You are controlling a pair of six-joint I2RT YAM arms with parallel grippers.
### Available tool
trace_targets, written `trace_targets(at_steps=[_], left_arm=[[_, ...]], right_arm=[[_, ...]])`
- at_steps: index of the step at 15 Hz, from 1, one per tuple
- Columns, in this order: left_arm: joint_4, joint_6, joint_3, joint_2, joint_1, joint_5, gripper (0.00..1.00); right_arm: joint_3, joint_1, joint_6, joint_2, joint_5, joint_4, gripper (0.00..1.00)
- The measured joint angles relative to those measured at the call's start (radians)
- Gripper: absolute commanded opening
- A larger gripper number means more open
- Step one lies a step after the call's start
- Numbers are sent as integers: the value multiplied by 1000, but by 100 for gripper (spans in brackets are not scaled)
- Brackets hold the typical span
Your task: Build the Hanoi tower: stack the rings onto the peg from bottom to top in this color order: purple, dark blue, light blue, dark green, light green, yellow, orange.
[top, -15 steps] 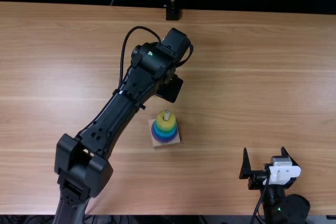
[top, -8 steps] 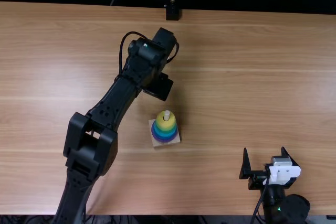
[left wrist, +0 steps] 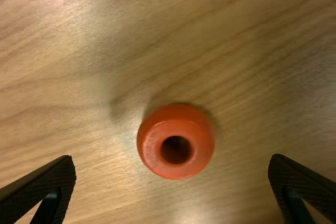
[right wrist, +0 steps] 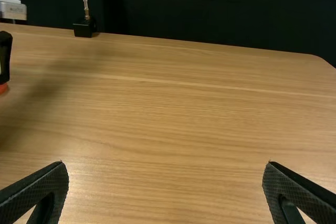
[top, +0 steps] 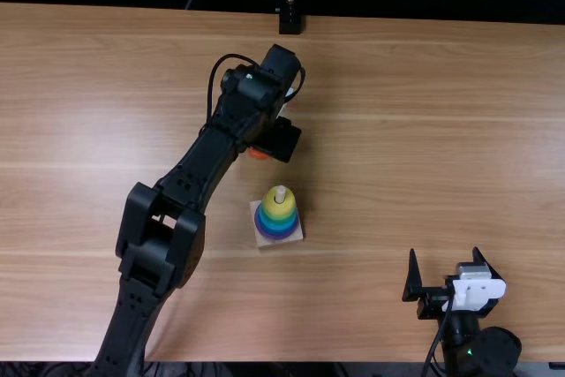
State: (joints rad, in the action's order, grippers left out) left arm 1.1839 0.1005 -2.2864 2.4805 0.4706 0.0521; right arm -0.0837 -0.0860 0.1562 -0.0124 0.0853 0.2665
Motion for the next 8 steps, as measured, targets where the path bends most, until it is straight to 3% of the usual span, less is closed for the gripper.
trace_targets(at_steps=[8], left_arm=[[0, -1, 0, 34, -1, -12, 100]], right_arm=[[0, 0, 0, 0, 0, 0, 100]])
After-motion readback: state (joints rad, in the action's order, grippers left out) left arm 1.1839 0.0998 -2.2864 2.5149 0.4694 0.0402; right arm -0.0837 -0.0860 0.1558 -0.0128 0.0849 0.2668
